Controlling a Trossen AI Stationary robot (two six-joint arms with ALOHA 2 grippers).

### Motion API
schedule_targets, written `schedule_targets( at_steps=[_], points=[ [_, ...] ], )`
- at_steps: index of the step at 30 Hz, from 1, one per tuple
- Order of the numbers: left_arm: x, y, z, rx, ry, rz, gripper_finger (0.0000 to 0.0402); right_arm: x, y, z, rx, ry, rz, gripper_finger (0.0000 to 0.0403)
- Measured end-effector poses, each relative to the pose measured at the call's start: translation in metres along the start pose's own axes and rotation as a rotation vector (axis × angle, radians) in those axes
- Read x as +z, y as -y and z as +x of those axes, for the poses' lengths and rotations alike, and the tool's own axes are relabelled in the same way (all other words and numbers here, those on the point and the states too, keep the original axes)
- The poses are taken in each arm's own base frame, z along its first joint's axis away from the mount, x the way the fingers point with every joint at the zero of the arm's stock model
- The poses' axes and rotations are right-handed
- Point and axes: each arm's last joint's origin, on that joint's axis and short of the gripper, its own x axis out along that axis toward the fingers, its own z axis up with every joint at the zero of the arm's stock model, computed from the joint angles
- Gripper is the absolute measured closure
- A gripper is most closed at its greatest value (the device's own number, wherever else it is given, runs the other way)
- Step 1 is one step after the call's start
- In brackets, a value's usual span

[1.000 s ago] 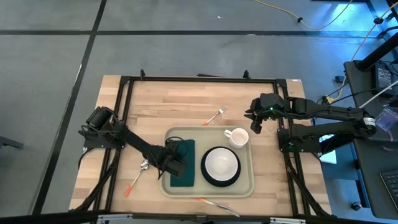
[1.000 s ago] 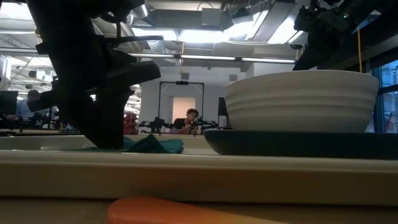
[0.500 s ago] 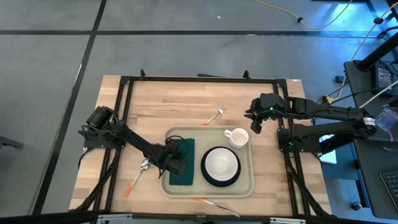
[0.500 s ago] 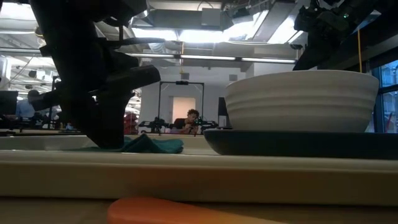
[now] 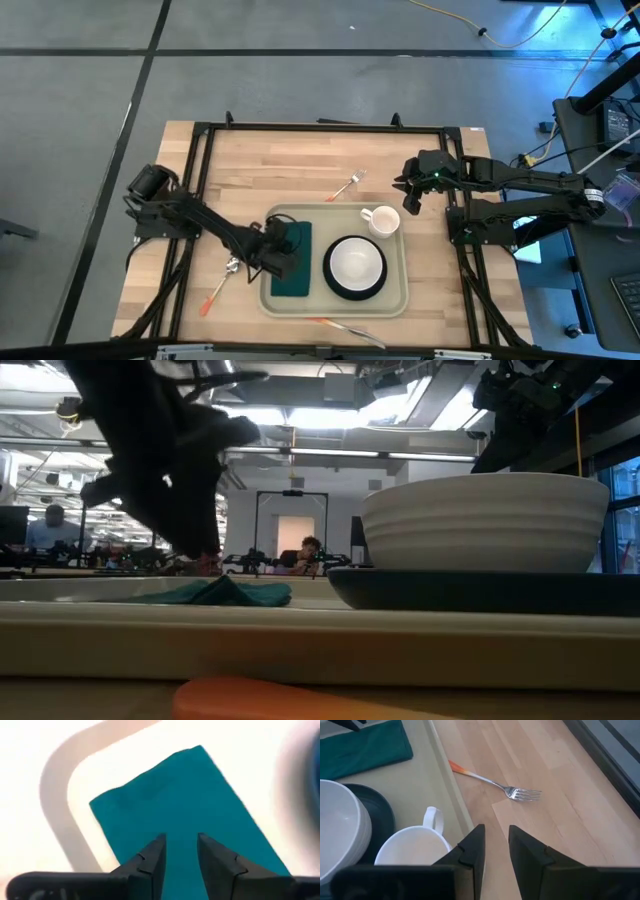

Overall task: Set up tray
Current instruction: Put the orange spoon on the green napkin

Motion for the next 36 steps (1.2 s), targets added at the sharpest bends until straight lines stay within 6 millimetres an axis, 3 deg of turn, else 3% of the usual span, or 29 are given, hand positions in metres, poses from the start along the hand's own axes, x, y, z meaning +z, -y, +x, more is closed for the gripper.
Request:
schedule_targets(
  at_steps=[6, 11, 16, 20, 29, 36],
  points=[
    [0.002, -0.002, -0.024, -0.095, -0.111, 0.231, 0.028, 0.0, 0.0, 0.0, 0.0, -0.003, 0.0, 0.0313],
    [0.001, -0.011, -0.042, -0.097, -0.173, 0.271, 0.0279, 0.0, 0.0, 0.0, 0.0, -0.005, 0.001, 0.0313],
    [-0.012, -0.025, -0.06, -0.044, -0.261, 0.32, 0.0279, -0.001, 0.0, 0.0, -0.001, -0.005, 0.001, 0.0313],
    [-0.025, -0.035, -0.069, 0.011, -0.322, 0.486, 0.0279, 0.0, 0.0, 0.0, 0.0, 0.001, 0.001, 0.0313],
    [-0.036, -0.044, -0.077, 0.003, -0.379, 0.909, 0.0279, 0.006, -0.001, 0.0, 0.012, 0.061, 0.165, 0.0313],
    [-0.036, -0.043, -0.077, -0.016, -0.372, 0.956, 0.0279, 0.007, -0.001, 0.0, 0.016, 0.072, 0.198, 0.0313]
  ],
)
